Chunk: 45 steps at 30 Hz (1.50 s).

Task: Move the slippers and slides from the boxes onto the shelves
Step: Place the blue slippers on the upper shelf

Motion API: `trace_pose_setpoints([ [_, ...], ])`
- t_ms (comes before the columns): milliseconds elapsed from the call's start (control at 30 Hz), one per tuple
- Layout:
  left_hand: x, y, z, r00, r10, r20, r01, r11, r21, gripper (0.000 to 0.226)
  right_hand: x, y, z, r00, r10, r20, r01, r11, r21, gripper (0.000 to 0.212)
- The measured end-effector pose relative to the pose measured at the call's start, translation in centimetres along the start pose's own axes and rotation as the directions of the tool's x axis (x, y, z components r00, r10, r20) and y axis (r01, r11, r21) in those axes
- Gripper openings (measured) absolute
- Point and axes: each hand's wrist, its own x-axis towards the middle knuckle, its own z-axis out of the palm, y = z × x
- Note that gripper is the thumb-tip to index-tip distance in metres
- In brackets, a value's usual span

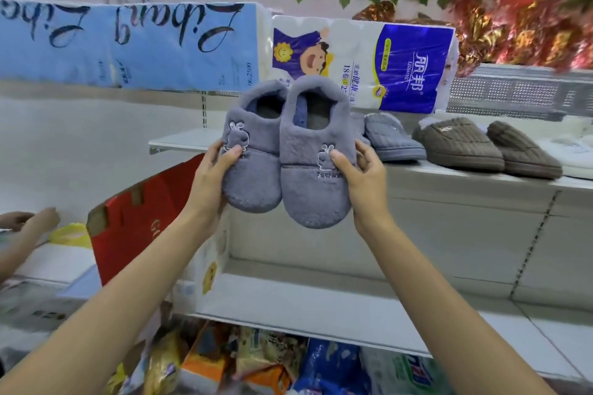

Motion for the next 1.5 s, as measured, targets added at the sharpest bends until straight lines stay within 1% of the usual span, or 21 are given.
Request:
trace_pose_setpoints([
  [100, 2.2, 0.8, -1.3, 1.0, -0.025, 0.012, 0.026, 0.999, -0.031, 0.042, 1.3, 0.2, 2.6, 0.999, -0.026, -0.047, 0.023, 0.997, -0.072, 0.034],
  [167, 3.6, 1.2, -2.1, 0.999, -0.032, 0.009, 0.033, 0.999, -0.031, 0.036, 2.2, 0.3, 4.1, 0.998, -0.022, -0.055, 0.016, 0.994, -0.112, 0.035],
  [333, 8.2, 2.2, -3.4, 0.993, -0.082, -0.081, 0.081, 0.997, -0.016, 0.021, 5.5, 0.4, 7.6, 0.992, 0.111, -0.06, -0.119, 0.981, -0.155, 0.021],
  [467, 12.2, 2.1, -4.5, 0.986, -0.141, -0.086, 0.154, 0.972, 0.178, 0.012, 8.4, 0.7, 10.2, 0.983, 0.181, -0.012, -0.179, 0.958, -0.224, 0.011],
  [500, 12.9, 2.1, -4.7, 0.983, -0.163, -0.088, 0.179, 0.958, 0.223, 0.014, 8.9, 1.1, 10.8, 0.982, 0.191, -0.01, -0.187, 0.95, -0.249, 0.008],
  [600, 14.5, 1.9, -5.6, 0.971, -0.225, -0.079, 0.238, 0.932, 0.272, 0.026, 9.9, 2.8, 11.8, 0.965, 0.257, -0.043, -0.258, 0.92, -0.295, 0.008],
  [667, 15.4, 1.8, -6.1, 0.976, -0.204, -0.078, 0.219, 0.9, 0.378, 0.046, 10.4, 4.0, 11.9, 0.955, 0.292, -0.06, -0.297, 0.911, -0.286, 0.018],
  [700, 15.7, 1.7, -6.3, 0.981, -0.178, -0.073, 0.191, 0.871, 0.452, 0.057, 10.6, 4.4, 11.9, 0.954, 0.295, -0.062, -0.3, 0.909, -0.288, 0.019],
  [733, 16.0, 1.6, -6.4, 0.987, -0.146, -0.06, 0.156, 0.847, 0.509, 0.062, 10.9, 4.5, 11.9, 0.954, 0.292, -0.068, -0.299, 0.907, -0.297, 0.014],
  [800, 16.6, 1.6, -6.2, 0.994, -0.106, -0.028, 0.102, 0.804, 0.585, 0.051, 11.3, 4.5, 11.9, 0.958, 0.277, -0.07, -0.284, 0.903, -0.321, 0.004],
  [867, 17.6, 1.6, -6.0, 0.997, -0.082, 0.012, 0.056, 0.765, 0.642, 0.039, 12.0, 4.6, 11.9, 0.964, 0.257, -0.06, -0.262, 0.898, -0.354, 0.009],
  [900, 18.1, 1.6, -6.0, 0.996, -0.08, 0.026, 0.042, 0.743, 0.668, 0.042, 12.3, 4.7, 11.8, 0.966, 0.255, -0.049, -0.255, 0.892, -0.373, 0.007],
  [967, 19.1, 1.2, -6.1, 0.997, -0.071, 0.043, 0.02, 0.704, 0.709, 0.058, 12.7, 4.7, 11.8, 0.963, 0.266, -0.027, -0.254, 0.875, -0.413, 0.016],
  [1033, 19.9, 0.7, -6.1, 0.996, -0.075, 0.043, 0.018, 0.672, 0.74, 0.063, 13.4, 5.0, 11.6, 0.958, 0.288, -0.01, -0.26, 0.849, -0.461, 0.013],
  [1100, 20.3, 0.1, -6.1, 0.996, -0.074, 0.05, 0.005, 0.6, 0.8, 0.054, 14.0, 5.3, 11.4, 0.959, 0.282, -0.011, -0.25, 0.831, -0.496, 0.016],
  [1167, 20.5, 0.1, -6.0, 0.995, -0.086, 0.044, 0.01, 0.542, 0.84, 0.054, 14.5, 5.8, 11.3, 0.966, 0.259, -0.007, -0.22, 0.805, -0.551, 0.02],
  [1200, 20.6, -0.1, -6.1, 0.992, -0.119, 0.039, 0.032, 0.539, 0.842, 0.053, 14.6, 6.1, 11.4, 0.971, 0.239, -0.001, -0.193, 0.783, -0.591, 0.023],
  [1267, 20.8, -0.5, -6.2, 0.978, -0.201, 0.054, 0.065, 0.542, 0.838, 0.038, 15.0, 6.6, 11.4, 0.978, 0.209, 0.002, -0.157, 0.74, -0.654, 0.034],
  [1333, 20.8, -0.9, -6.4, 0.975, -0.203, 0.088, 0.032, 0.526, 0.85, 0.027, 15.4, 7.0, 11.3, 0.978, 0.208, 0.002, -0.154, 0.73, -0.666, 0.033],
  [1400, 21.1, -1.2, -6.4, 0.982, -0.165, 0.094, 0.003, 0.511, 0.859, 0.033, 15.7, 7.3, 11.2, 0.974, 0.226, 0.0, -0.169, 0.727, -0.666, 0.026],
  [1500, 21.8, -1.3, -6.2, 0.988, -0.145, 0.052, 0.025, 0.488, 0.872, 0.063, 16.2, 7.6, 11.5, 0.974, 0.225, 0.007, -0.157, 0.703, -0.693, 0.026],
])
